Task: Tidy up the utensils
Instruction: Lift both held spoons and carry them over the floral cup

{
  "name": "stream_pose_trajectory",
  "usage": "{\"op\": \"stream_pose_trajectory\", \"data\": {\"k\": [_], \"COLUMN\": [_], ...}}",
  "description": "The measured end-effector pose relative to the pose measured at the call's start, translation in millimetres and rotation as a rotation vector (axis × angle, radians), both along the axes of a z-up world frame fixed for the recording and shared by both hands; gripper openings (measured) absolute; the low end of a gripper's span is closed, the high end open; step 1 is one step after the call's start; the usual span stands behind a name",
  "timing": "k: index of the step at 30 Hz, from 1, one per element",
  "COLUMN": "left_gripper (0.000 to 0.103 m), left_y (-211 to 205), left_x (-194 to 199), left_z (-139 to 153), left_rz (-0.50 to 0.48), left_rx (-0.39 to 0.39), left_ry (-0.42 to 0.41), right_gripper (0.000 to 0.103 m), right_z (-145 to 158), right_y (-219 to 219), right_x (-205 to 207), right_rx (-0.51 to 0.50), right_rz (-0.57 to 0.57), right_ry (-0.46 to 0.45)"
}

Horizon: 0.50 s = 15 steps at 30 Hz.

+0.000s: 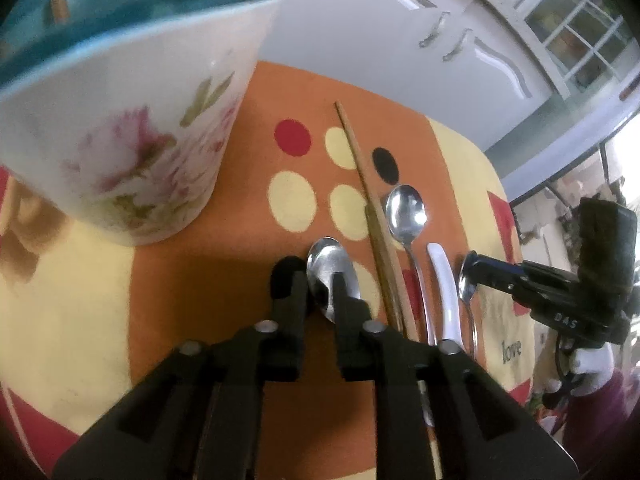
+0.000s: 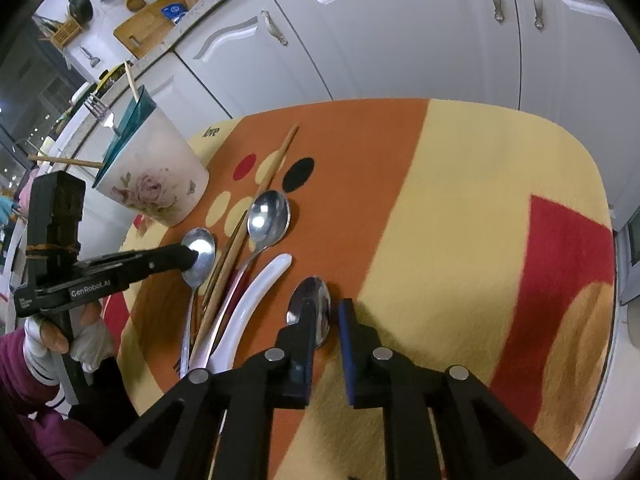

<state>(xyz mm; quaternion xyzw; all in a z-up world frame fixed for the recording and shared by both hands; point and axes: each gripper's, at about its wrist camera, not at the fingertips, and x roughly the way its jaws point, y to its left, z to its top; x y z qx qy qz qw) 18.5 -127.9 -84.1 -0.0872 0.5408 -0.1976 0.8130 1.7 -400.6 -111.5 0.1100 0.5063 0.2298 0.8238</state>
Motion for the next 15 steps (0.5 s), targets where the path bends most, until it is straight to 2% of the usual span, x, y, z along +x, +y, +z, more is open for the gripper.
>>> {"op": "stream_pose_trajectory", "data": {"k": [4,7,8,9,11,15], "left_gripper": [0.028,0.028,0.021,0.009,0.007,0.002], "left_y": [-2,-4,-6,-7,-6,-4], "left_x": [1,4,3,3,3,-5], "left_z": [0,-1,-1,-1,-2,10], "left_rz": [0.013,0.023,0.019,0.017,0.011,-0.011], "left_rx": [-0.016,-0.022,-0.009,0.009,0.0,-0.016], "left_ry": [-0.008,-0.014,-0.022,-0.025,-0.022,-0.045], "right_gripper": [0.014,0.014,0.014,0.013,0.004,0.002], "right_z": [-2,-2,-2,-1,0,12], "right_y": [1,4,6,7,11,10], "right_x": [7,9,8,6,1,-14], "right_rx": [0.021,0.036,0.034,0.031,0.011,-0.019], "right_rz": [0.027,0.041,0.046,0.048,0.05,0.025], "right_ry": [-0.001,-0.005,-0.009,-0.014,-0.027,-0.075]}}
